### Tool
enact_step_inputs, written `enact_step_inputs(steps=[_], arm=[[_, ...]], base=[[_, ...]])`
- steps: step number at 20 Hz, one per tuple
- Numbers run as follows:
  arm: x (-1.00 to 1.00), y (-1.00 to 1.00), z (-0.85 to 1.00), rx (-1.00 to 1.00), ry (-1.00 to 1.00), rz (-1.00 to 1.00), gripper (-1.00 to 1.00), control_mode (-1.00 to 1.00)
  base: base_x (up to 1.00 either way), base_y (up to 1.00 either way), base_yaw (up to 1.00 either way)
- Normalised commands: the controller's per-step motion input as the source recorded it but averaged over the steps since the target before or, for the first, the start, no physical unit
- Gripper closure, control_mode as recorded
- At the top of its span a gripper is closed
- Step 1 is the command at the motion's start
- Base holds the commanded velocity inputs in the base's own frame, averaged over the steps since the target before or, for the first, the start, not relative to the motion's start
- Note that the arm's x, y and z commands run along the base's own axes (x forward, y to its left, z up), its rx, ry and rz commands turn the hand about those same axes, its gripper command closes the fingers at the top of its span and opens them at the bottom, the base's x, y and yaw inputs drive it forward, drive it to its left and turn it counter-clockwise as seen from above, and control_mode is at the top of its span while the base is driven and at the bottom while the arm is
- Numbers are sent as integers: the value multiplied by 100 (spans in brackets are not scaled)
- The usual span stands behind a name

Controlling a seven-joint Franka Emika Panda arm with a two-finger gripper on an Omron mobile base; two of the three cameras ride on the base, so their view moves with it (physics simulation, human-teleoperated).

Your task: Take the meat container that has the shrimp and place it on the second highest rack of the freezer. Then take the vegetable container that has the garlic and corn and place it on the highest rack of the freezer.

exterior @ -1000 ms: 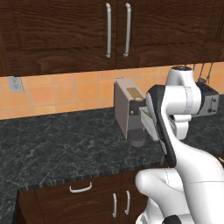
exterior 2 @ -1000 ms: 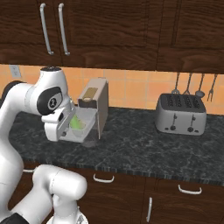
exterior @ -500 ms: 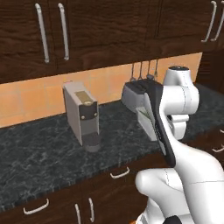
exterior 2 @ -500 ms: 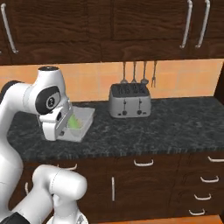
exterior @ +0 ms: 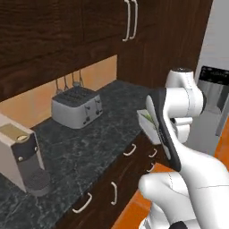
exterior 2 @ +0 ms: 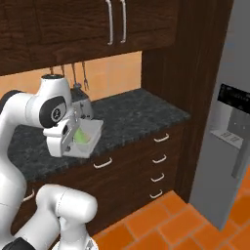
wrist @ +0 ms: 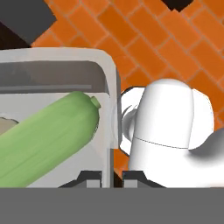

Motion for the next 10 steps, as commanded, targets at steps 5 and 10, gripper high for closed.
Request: enact_step_inputs(steps=[5,10], arm=[[0,0,0,0,0,0,100,100],[0,0,0,0,0,0,100,100]], base=[[0,-11,-88],[0,-9,-89]])
